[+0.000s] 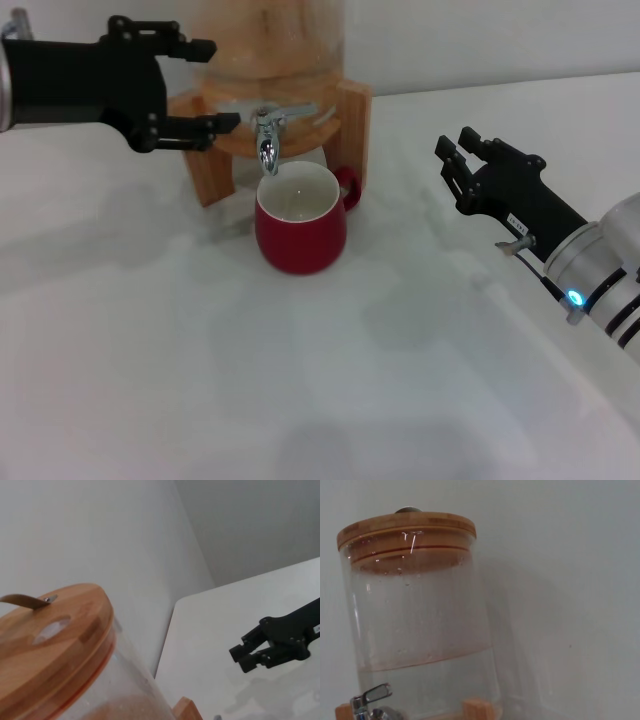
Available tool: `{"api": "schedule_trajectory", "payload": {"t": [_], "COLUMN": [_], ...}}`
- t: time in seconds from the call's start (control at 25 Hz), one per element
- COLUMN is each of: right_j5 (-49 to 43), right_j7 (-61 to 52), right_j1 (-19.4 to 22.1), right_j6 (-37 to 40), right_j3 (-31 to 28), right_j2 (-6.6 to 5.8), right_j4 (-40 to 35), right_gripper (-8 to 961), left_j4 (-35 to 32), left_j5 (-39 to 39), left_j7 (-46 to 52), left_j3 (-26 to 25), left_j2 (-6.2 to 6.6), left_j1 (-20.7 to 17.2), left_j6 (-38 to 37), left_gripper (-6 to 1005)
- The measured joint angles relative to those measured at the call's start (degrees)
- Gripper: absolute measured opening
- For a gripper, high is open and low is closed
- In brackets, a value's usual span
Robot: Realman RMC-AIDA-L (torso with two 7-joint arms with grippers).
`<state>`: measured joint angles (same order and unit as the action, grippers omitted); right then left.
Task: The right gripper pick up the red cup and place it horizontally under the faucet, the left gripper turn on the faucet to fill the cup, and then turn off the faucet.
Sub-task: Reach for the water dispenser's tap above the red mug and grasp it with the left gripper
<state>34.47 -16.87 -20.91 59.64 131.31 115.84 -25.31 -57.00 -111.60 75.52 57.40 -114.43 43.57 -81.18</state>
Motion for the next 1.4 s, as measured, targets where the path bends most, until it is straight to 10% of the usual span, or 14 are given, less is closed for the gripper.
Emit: {"api": "schedule_trajectory", "payload": {"t": [1.4], "right_j5": [0.1], "right_j7": [2.3], "right_j1": [0.2], "right_j6": [1.6], "right_j3": [0.8], "right_j2": [0.00], "right_j4": [-1.4], "right_gripper": [290], "left_j4": [13.0], "left_j5": [-4.6], "left_j7": [-10.2], "left_j3": [0.4], "left_j2": [-1.63], "left_j1": [8.4], "left_j6": [7.5], "left_gripper": [740]}}
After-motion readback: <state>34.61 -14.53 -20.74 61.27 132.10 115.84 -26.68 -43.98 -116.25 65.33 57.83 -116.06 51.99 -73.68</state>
